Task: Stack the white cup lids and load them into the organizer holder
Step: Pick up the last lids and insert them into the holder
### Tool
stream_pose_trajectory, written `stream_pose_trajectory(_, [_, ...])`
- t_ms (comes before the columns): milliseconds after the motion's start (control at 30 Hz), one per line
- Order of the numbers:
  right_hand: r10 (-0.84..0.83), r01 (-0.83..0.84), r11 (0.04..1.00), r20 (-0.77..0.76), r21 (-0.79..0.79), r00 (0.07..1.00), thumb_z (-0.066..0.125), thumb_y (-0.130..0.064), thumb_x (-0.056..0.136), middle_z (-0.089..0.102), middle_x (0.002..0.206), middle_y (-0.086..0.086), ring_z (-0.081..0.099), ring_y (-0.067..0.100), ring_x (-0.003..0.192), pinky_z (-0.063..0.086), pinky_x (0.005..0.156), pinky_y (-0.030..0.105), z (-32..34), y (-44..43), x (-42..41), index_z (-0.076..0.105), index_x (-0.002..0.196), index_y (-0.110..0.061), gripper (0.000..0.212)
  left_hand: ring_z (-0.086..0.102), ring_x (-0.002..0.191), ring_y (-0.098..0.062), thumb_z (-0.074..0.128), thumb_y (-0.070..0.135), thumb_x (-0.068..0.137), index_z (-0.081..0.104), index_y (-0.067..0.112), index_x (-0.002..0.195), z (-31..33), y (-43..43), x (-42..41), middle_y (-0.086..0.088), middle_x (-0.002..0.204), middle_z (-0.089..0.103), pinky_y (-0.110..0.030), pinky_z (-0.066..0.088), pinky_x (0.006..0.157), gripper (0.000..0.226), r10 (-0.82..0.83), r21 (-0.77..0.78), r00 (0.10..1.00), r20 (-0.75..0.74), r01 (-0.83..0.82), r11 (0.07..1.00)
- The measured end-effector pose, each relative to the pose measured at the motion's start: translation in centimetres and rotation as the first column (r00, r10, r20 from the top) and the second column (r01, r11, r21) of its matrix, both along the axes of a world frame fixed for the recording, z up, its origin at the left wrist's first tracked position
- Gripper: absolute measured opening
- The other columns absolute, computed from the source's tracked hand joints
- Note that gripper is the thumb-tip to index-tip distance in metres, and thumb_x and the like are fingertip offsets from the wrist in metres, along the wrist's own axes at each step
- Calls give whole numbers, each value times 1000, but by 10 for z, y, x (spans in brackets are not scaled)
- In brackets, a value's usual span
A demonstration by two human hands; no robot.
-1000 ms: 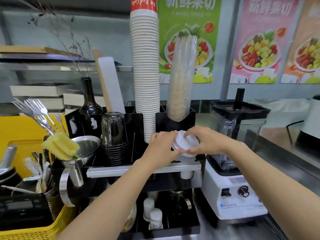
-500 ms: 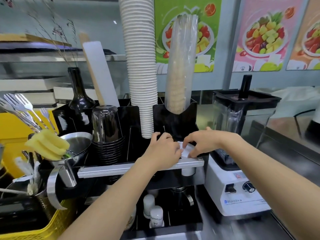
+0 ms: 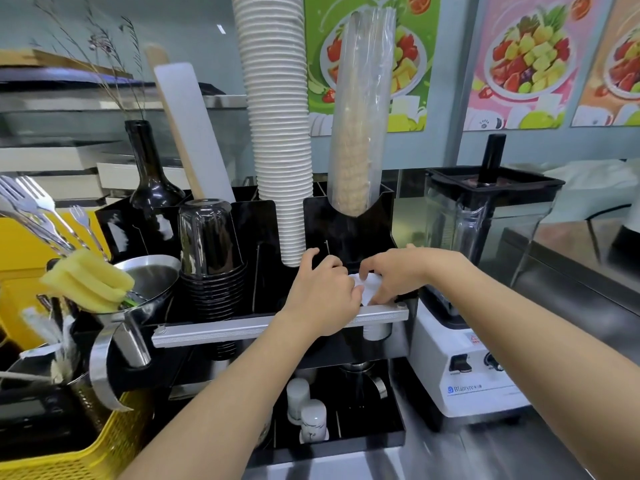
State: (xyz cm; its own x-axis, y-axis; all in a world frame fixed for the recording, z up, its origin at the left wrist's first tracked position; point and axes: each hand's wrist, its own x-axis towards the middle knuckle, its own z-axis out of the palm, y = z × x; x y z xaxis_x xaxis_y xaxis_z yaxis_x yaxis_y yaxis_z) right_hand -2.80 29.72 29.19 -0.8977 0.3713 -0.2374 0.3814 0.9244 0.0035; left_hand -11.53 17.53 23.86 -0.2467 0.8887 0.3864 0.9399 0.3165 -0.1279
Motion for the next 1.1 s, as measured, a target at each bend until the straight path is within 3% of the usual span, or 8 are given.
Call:
stream_pose_trajectory(133, [-7,5,990,-13,-141,1000,65,-28,78,63,93,-4,57,13,83,42,76,26,2,2,0,51,126,-22,51,40,122,-15,26,30,97,66,10,87,0,-1,0,1,98,69,-42,4,109,46,-21,-5,1000,11,21,1000])
stream_pose_trajectory(267, [9,-12,998,-40,-64,999,66,-34,79,54,122,-5,50,18,110,24,102,41,-3,3,1,55,123,-25,46,39,123,-16,26,30,97,66,12,85,0,-1,-1,2,97,68,-43,5,109,45,-31,-24,999,36,32,999])
stream_pose_trajectory(467, [-7,-6,992,-98,-127,995,68,-32,80,56,93,-16,52,11,97,32,86,26,2,2,7,62,117,-25,39,37,126,-16,26,30,97,65,13,96,-1,-1,0,1,106,68,-41,2,108,43,-26,-10,999,46,27,1000])
stream_pose_trajectory(567, [5,-22,988,-107,-152,994,68,-30,80,60,112,-9,54,15,109,35,87,27,2,4,9,61,118,-29,38,43,121,-17,27,30,97,66,13,95,-1,-2,2,0,101,70,-40,0,106,42,-24,30,1000,8,24,999])
stream_pose_trajectory(667, [30,-42,994,-122,-98,992,65,-32,80,58,130,-3,52,18,114,25,99,40,-3,4,8,58,118,-37,39,49,113,-17,28,29,96,66,13,91,-1,-3,4,-1,92,71,-38,0,105,41,-29,67,999,-21,30,997])
stream_pose_trajectory(800, [31,-39,996,-89,-85,996,63,-31,80,68,94,3,51,9,75,22,90,36,-4,2,4,57,116,-40,38,45,118,-15,27,30,96,66,15,90,-2,-3,2,1,94,71,-37,1,103,42,-28,53,1000,-5,28,998])
stream_pose_trajectory(933, [53,-58,998,-127,-38,990,68,-33,79,51,123,-7,46,15,105,18,92,36,-7,5,4,63,111,-34,33,42,120,-14,26,30,97,66,16,84,-1,-3,1,3,94,70,-39,7,106,44,-29,8,999,25,29,1000])
stream_pose_trajectory(1100, [47,-57,997,-171,-58,984,70,-29,79,54,86,-9,50,13,85,21,81,32,-6,3,7,64,105,-26,27,42,117,-14,26,31,97,66,16,87,-1,-3,1,3,93,68,-40,10,108,43,-30,6,999,22,30,1000])
